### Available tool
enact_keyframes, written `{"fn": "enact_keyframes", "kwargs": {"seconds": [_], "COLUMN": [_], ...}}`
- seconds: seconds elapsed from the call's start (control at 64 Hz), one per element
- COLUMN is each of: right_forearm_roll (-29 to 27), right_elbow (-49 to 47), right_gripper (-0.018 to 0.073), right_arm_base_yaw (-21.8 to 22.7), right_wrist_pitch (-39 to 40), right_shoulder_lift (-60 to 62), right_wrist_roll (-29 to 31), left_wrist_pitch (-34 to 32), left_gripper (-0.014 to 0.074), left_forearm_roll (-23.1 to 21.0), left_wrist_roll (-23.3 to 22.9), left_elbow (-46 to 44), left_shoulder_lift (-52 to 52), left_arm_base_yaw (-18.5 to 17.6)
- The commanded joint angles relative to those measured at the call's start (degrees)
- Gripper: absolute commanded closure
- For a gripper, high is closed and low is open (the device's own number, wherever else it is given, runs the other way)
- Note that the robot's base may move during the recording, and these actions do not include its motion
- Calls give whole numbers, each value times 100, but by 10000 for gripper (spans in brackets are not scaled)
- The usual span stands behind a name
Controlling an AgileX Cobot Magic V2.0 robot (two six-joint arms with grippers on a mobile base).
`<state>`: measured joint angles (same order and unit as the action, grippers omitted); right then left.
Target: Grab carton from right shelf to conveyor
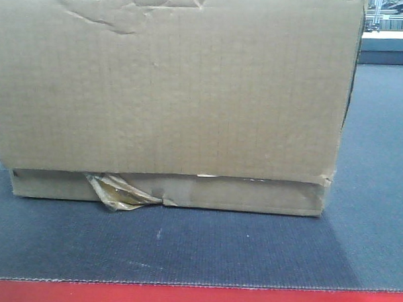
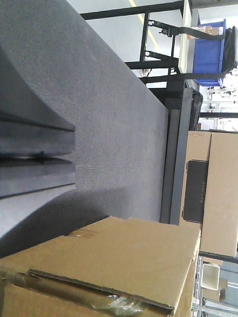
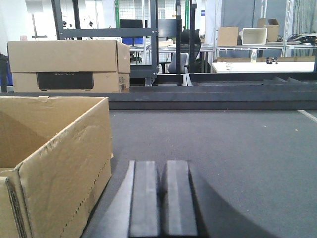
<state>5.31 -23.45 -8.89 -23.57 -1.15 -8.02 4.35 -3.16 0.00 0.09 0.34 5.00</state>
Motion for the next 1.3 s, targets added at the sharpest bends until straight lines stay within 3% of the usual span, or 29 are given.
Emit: {"fn": "enact_keyframes", "kwargs": {"seconds": [0.0, 0.406, 0.531, 0.578, 0.828, 0.937, 1.28], "right_forearm_roll": [61, 289, -720, -1022, -1245, -1245, -1245], "right_elbow": [15, 53, 364, 588, 2138, 2345, 2345], "right_gripper": [629, 629, 629, 629, 629, 629, 629], "right_arm_base_yaw": [13, 164, 625, 756, 984, 984, 984], "right_wrist_pitch": [127, 130, 268, 466, 1838, 2357, 2203], "right_shoulder_lift": [17, 17, 17, 62, 115, 115, 115], "right_wrist_roll": [49, 80, 1358, 1558, 1568, 1557, 1504], "left_wrist_pitch": [-89, -89, -89, -89, -89, -89, -89], "left_gripper": [592, 592, 592, 592, 592, 592, 592], "left_forearm_roll": [-42, -42, -42, -42, -42, -42, -42], "left_wrist_roll": [0, 0, 0, 0, 0, 0, 0], "left_elbow": [-9, -9, -9, -9, -9, -9, -9], "left_shoulder_lift": [-34, -34, -34, -34, -34, -34, -34], "left_arm_base_yaw": [0, 0, 0, 0, 0, 0, 0]}}
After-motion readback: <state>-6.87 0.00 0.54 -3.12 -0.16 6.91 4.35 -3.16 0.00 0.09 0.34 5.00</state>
